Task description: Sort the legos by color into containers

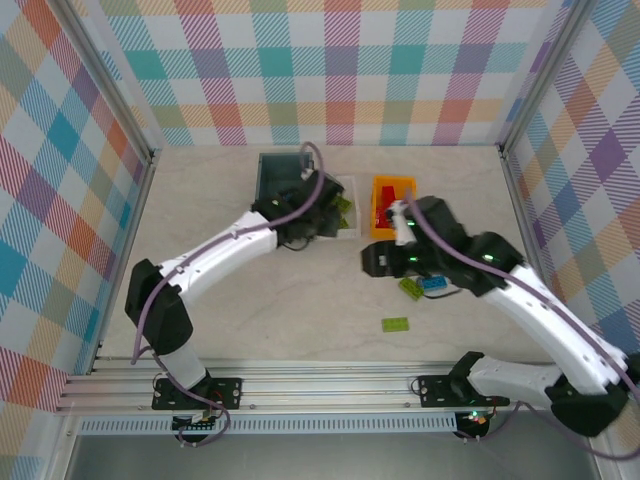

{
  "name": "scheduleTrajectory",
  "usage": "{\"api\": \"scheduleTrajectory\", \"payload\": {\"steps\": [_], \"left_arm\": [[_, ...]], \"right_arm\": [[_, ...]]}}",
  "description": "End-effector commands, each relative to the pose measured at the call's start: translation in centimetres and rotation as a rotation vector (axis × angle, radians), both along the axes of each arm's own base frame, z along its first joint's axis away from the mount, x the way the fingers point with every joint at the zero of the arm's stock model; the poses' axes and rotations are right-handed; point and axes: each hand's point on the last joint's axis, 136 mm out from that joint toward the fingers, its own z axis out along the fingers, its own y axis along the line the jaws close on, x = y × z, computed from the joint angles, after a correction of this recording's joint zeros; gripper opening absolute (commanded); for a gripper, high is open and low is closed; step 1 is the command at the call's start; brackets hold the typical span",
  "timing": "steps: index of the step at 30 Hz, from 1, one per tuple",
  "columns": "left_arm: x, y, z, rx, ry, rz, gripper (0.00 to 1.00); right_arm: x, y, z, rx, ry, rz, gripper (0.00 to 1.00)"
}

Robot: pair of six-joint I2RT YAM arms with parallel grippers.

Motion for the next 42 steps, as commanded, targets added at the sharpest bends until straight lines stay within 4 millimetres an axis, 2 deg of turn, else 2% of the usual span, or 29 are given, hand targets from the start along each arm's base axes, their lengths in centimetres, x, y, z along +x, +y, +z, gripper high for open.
{"api": "scheduleTrajectory", "payload": {"steps": [1, 4, 6, 10, 13, 18, 23, 26, 32, 35, 38, 42], "left_arm": [[2.4, 4.2, -1.8, 0.032, 0.076, 0.09, 0.28], [6.2, 6.7, -2.0, 0.048, 0.06, 0.169, 0.27], [8.7, 8.1, -2.9, 0.069, 0.065, 0.223, 0.27], [13.1, 9.8, -5.3, 0.119, 0.074, 0.312, 0.26], [15.7, 10.1, -7.0, 0.158, 0.063, 0.348, 0.24], [18.8, 11.0, -9.5, 0.225, 0.052, 0.398, 0.24], [20.1, 12.3, -11.4, 0.24, 0.068, 0.43, 0.24], [20.4, 12.5, -11.8, 0.227, 0.078, 0.43, 0.26], [20.2, 11.8, -11.9, 0.192, 0.103, 0.402, 0.45], [20.0, 11.6, -10.4, 0.16, 0.092, 0.403, 0.53], [19.8, 11.5, -7.9, 0.127, 0.063, 0.408, 0.55], [18.9, 11.0, -3.5, 0.074, 0.004, 0.41, 0.46]], "right_arm": [[1.7, 5.8, 0.5, 0.097, -0.105, 0.131, 0.59], [3.9, 9.1, 0.3, 0.158, -0.157, 0.14, 0.59], [5.4, 11.1, 0.2, 0.191, -0.197, 0.136, 0.59], [8.1, 13.4, -0.6, 0.218, -0.237, 0.091, 0.59], [8.7, 13.7, -0.6, 0.215, -0.233, 0.071, 0.6], [8.0, 12.6, -1.1, 0.21, -0.217, 0.05, 0.6], [7.2, 11.7, -1.0, 0.221, -0.208, 0.041, 0.6], [6.8, 11.4, -1.1, 0.22, -0.201, 0.042, 0.6], [6.3, 10.7, -1.7, 0.195, -0.182, 0.047, 0.61], [6.0, 10.2, -2.0, 0.19, -0.181, 0.042, 0.62], [5.8, 9.4, -2.3, 0.171, -0.183, 0.023, 0.62], [5.8, 6.4, -3.9, 0.083, -0.156, -0.091, 0.57]]}}
